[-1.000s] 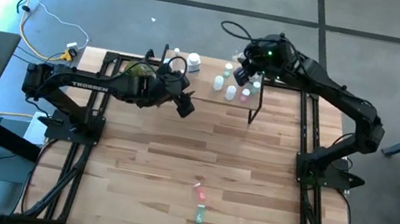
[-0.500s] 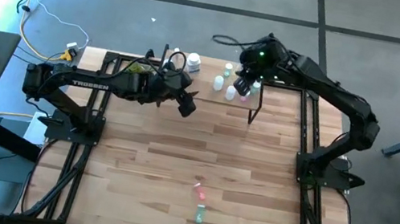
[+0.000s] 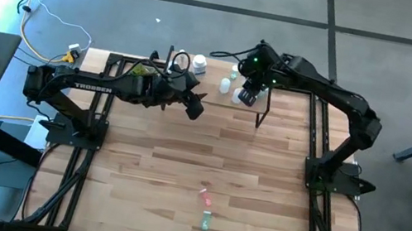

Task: Pick and place medicine bottles onto shelf by color
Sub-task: Put the yellow pill bottle on the shelf

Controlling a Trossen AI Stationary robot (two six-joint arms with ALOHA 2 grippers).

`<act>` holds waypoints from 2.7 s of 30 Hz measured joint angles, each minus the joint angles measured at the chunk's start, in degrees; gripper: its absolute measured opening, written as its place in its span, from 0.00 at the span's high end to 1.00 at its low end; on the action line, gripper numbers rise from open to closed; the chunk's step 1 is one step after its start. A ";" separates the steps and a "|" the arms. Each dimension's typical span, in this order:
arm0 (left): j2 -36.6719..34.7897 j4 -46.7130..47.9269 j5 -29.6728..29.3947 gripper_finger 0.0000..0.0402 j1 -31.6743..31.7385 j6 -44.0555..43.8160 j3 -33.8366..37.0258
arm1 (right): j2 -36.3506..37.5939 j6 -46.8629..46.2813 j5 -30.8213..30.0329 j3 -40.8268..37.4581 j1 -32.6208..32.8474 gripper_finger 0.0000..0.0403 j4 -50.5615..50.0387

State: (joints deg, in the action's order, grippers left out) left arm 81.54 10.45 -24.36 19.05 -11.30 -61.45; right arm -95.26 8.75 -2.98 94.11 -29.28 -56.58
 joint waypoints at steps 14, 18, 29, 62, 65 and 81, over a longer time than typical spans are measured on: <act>0.00 -0.01 0.17 0.44 0.00 -0.54 0.00 | -1.35 -1.68 0.07 0.00 -1.14 0.76 -0.26; 0.00 -0.01 0.17 0.44 -0.02 -0.54 -0.02 | -1.95 -1.85 0.16 0.00 -1.43 0.76 -1.21; 0.00 0.01 0.19 0.44 -0.02 -0.54 -0.04 | -2.36 -2.32 0.19 0.00 -1.62 0.76 -2.35; 0.00 0.01 0.24 0.44 -0.02 -0.54 -0.04 | -2.29 -2.99 -1.25 0.00 -1.62 0.56 -2.48; 0.00 0.01 0.26 0.44 -0.02 -0.51 -0.04 | -2.27 -4.15 -1.25 0.00 -1.60 0.56 -1.98; 0.02 0.91 1.51 0.44 0.00 2.60 -0.04 | 1.25 -8.98 -5.03 0.00 -1.60 0.56 0.12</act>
State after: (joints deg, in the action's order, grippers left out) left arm 81.56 11.35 -22.85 19.05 -8.70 -61.49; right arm -94.01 -0.22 -8.01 94.11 -30.87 -56.45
